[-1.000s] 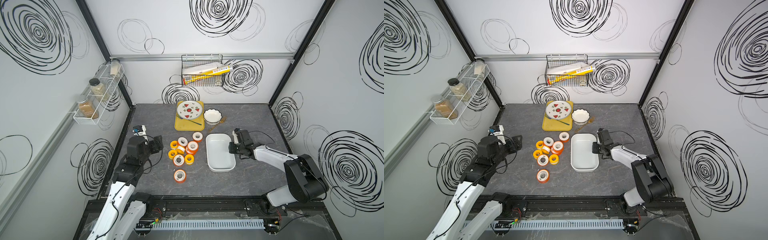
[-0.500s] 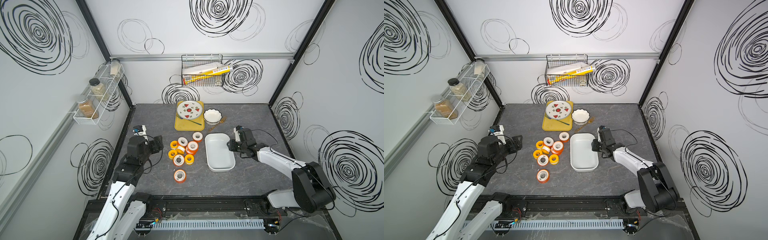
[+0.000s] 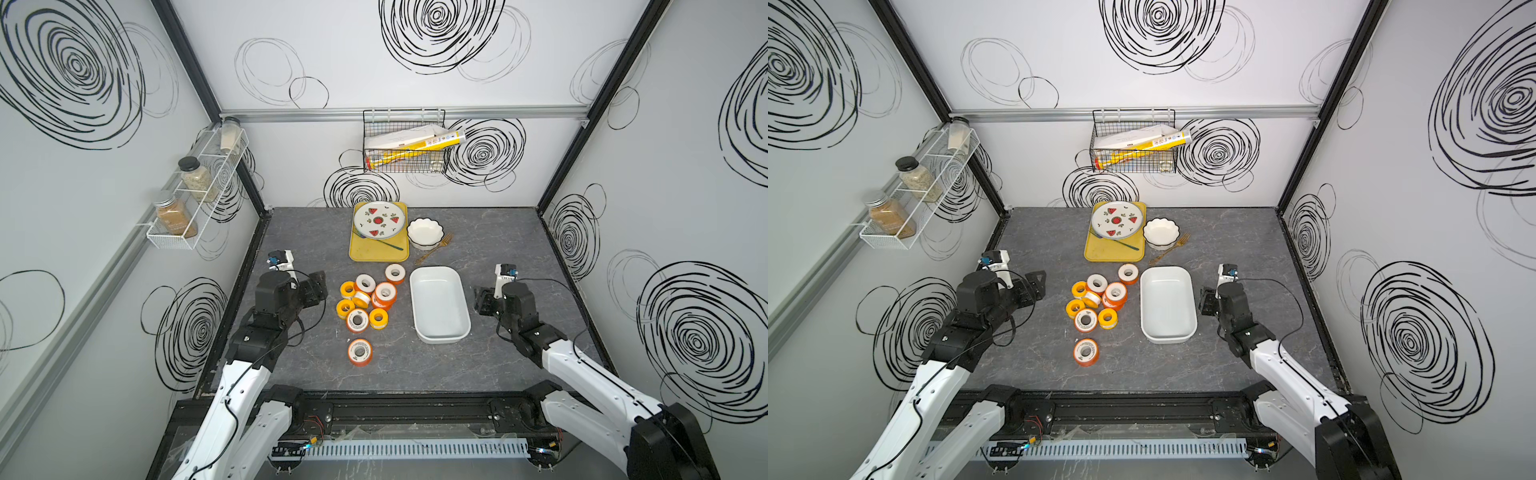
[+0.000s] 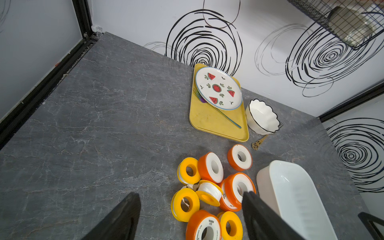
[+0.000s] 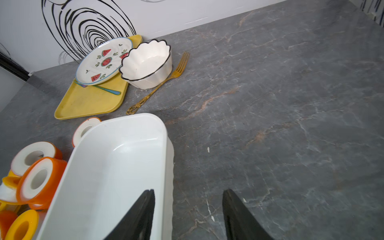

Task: Put the sealing tape into the storage box
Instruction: Adjust the storage box at the center of the board, then pick up the sealing tape at the center of the board.

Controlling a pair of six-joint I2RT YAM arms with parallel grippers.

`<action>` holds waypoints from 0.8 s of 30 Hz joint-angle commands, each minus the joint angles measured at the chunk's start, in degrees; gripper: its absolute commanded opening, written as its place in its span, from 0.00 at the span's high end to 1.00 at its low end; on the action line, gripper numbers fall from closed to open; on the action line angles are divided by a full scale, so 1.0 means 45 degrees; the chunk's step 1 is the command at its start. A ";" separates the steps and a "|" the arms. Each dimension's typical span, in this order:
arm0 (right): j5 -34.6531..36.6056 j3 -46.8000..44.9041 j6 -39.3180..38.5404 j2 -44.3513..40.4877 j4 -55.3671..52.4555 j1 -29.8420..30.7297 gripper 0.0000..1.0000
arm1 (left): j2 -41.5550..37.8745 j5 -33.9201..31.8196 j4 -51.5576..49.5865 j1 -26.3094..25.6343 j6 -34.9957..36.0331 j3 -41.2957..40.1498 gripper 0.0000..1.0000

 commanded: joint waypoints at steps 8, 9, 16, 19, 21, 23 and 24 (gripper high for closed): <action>0.1966 -0.1913 0.0150 -0.3027 0.2041 0.0065 0.25 | 0.0437 0.0336 0.0154 -0.0249 0.0188 -0.0025 0.17; 0.1931 -0.1984 0.0149 -0.3234 0.2042 0.0076 0.25 | 0.0566 0.0363 0.0141 -0.0383 0.0145 0.0028 0.17; 0.2405 -0.2755 0.0455 -0.5083 0.1722 0.0077 0.19 | 0.3115 0.0224 -0.0158 -0.2608 -0.0924 0.1147 0.17; 0.2599 -0.2954 0.0580 -0.5662 0.1542 0.0066 0.17 | 0.4754 -0.1141 -0.0222 -0.4318 -0.1080 0.1922 0.13; 0.2673 -0.3015 0.0620 -0.5860 0.1461 0.0076 0.16 | 0.5968 -0.1619 -0.0492 -0.5002 -0.1132 0.2588 0.12; 0.2740 -0.3064 0.0618 -0.5922 0.1447 0.0071 0.16 | 0.7288 -0.1699 -0.0783 -0.5514 -0.0994 0.3355 0.10; 0.2750 -0.3083 0.0618 -0.5915 0.1457 0.0073 0.15 | 0.7837 -0.1822 -0.0987 -0.5711 -0.0947 0.3731 0.08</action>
